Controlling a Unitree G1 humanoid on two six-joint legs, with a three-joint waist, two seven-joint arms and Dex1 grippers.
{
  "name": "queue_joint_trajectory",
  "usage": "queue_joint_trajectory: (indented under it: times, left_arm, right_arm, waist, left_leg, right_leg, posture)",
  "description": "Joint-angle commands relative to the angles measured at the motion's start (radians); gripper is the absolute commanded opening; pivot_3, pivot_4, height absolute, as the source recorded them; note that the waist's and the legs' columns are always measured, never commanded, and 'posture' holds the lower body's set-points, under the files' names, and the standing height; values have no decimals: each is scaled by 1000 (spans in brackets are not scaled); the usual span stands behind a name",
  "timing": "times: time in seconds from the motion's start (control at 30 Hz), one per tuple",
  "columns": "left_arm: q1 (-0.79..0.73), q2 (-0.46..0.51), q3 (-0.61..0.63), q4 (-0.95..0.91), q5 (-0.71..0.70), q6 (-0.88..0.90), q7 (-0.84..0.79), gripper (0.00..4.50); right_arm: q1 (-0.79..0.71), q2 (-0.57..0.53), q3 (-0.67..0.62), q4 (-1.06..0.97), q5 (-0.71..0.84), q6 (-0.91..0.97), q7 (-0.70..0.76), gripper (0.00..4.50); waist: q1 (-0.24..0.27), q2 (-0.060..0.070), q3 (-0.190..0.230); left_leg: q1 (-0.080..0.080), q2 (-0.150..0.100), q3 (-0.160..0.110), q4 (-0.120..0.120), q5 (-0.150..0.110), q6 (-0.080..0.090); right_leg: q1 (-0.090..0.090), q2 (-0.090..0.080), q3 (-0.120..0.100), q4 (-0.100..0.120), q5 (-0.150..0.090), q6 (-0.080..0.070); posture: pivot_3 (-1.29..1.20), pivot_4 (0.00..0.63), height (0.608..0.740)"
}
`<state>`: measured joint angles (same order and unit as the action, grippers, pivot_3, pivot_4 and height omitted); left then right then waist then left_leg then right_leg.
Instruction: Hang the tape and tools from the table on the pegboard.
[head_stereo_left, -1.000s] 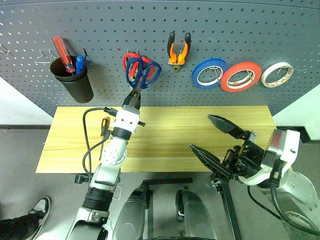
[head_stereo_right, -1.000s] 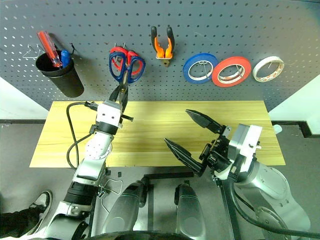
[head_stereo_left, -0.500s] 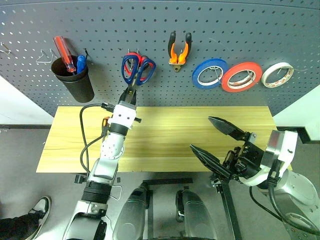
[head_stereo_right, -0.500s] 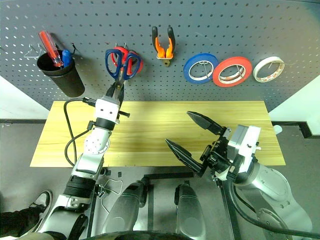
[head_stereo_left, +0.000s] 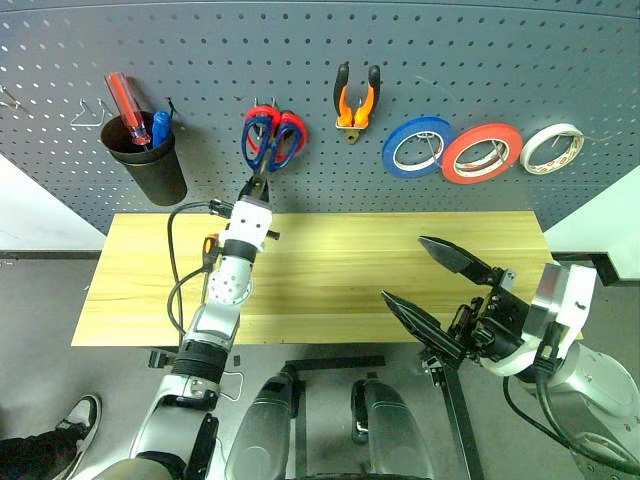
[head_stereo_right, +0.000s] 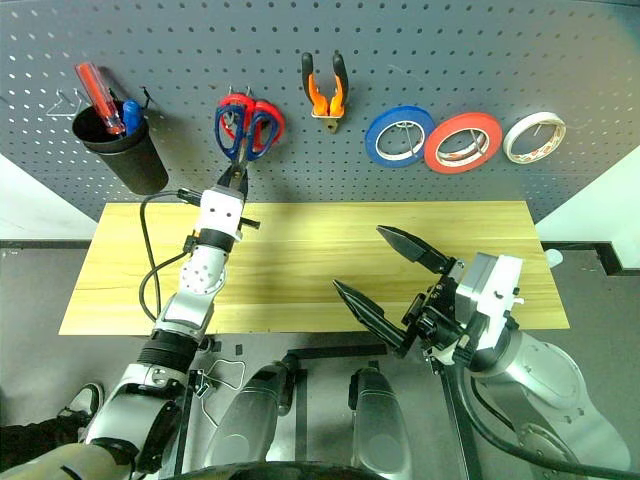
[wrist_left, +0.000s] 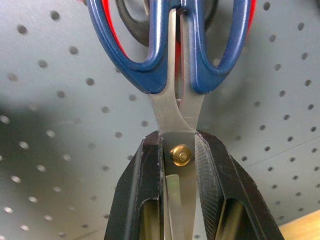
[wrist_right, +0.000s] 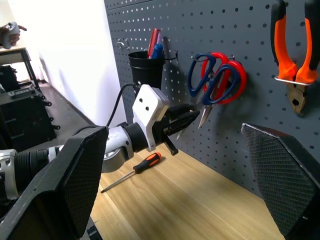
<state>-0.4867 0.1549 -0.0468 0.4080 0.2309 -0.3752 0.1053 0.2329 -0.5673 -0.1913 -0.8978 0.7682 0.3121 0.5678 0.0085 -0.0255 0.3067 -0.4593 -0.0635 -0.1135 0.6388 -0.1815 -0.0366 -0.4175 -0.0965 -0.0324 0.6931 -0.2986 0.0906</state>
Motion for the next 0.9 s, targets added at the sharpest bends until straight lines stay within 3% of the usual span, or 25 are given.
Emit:
queue_joint_trajectory:
  times: [0.03,0.37,0.6,0.73,0.9]
  left_arm:
    - [42,16,-12,-54,22,72,-22,1251]
    - [96,8,26,-113,-6,229,-12,4347]
    - [332,20,131,-441,-111,692,-109,4347]
    - [262,53,236,-486,-177,933,-116,4347]
    - [166,95,292,-421,-194,1008,-98,4347]
  right_arm:
    - [10,-7,-23,-42,8,-16,-3,4500]
    - [13,-10,-11,-34,-4,-15,2,4500]
    - [33,-13,-12,-34,-21,-15,5,4500]
    - [40,-30,-17,-32,-3,0,16,4500]
    - [19,-57,-2,-35,22,36,11,4500]
  waist:
    - [-3,0,0]
    - [3,0,0]
    - [-17,1,-1]
    - [-2,1,-1]
    - [3,1,-1]
  left_leg:
    - [0,0,0,0,0,0]
    - [0,0,-1,7,0,0]
    - [1,1,0,6,-1,1]
    - [-1,3,-1,7,-1,1]
    - [1,3,0,8,0,2]
  right_leg:
    - [0,0,0,1,0,0]
    - [2,0,0,5,0,0]
    - [2,0,2,4,0,0]
    - [1,1,0,5,0,-1]
    - [4,1,0,1,-1,-4]
  posture:
    - [-12,273,703]
    - [-5,276,703]
    - [4,279,703]
    - [13,291,703]
    - [14,304,703]
